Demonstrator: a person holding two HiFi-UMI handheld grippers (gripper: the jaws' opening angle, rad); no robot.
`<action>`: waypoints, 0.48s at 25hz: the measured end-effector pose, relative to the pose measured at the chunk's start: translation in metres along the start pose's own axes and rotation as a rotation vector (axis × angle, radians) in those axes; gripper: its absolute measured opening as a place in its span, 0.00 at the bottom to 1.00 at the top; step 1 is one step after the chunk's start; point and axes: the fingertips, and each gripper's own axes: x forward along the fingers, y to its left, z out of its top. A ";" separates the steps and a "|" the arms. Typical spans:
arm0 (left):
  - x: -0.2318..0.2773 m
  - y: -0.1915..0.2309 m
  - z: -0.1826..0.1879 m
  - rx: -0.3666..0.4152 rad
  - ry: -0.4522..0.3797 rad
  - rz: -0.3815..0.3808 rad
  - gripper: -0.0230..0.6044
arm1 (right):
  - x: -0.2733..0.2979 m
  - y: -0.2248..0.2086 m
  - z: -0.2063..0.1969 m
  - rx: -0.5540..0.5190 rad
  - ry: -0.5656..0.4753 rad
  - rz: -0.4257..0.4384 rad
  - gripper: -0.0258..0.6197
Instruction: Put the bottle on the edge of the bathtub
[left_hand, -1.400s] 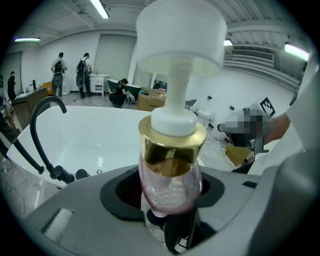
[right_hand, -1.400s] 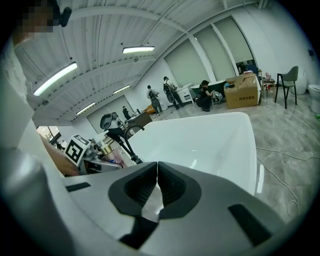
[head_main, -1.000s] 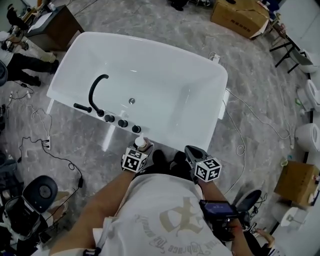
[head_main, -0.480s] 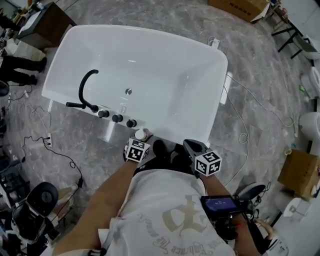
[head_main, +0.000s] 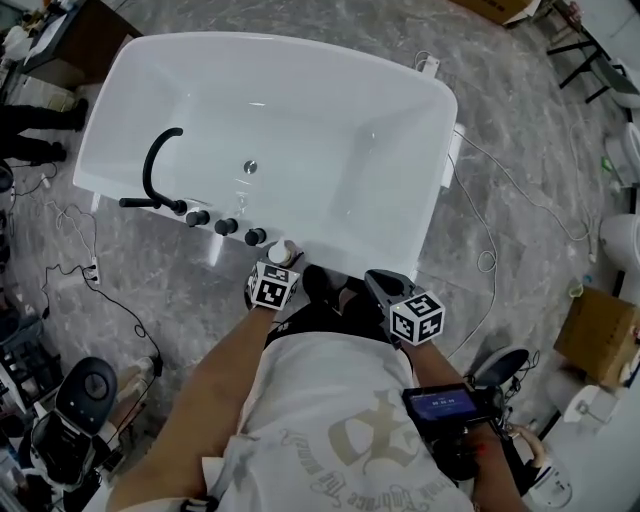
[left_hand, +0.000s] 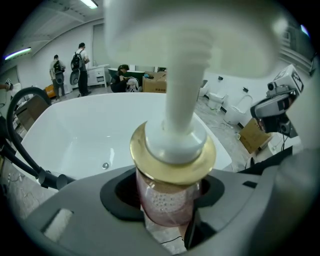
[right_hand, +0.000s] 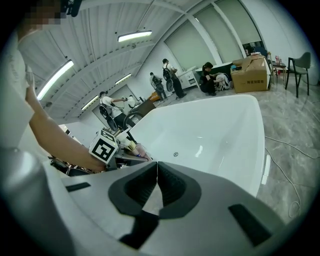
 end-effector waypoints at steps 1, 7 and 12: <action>0.002 0.004 0.001 -0.002 0.002 0.004 0.40 | 0.003 0.000 0.001 -0.003 0.005 0.004 0.05; 0.009 0.012 0.006 -0.036 -0.025 0.018 0.40 | 0.012 -0.001 0.002 -0.011 0.023 0.006 0.05; 0.012 0.019 0.005 -0.013 -0.040 0.019 0.40 | 0.022 0.001 -0.002 -0.018 0.046 0.010 0.05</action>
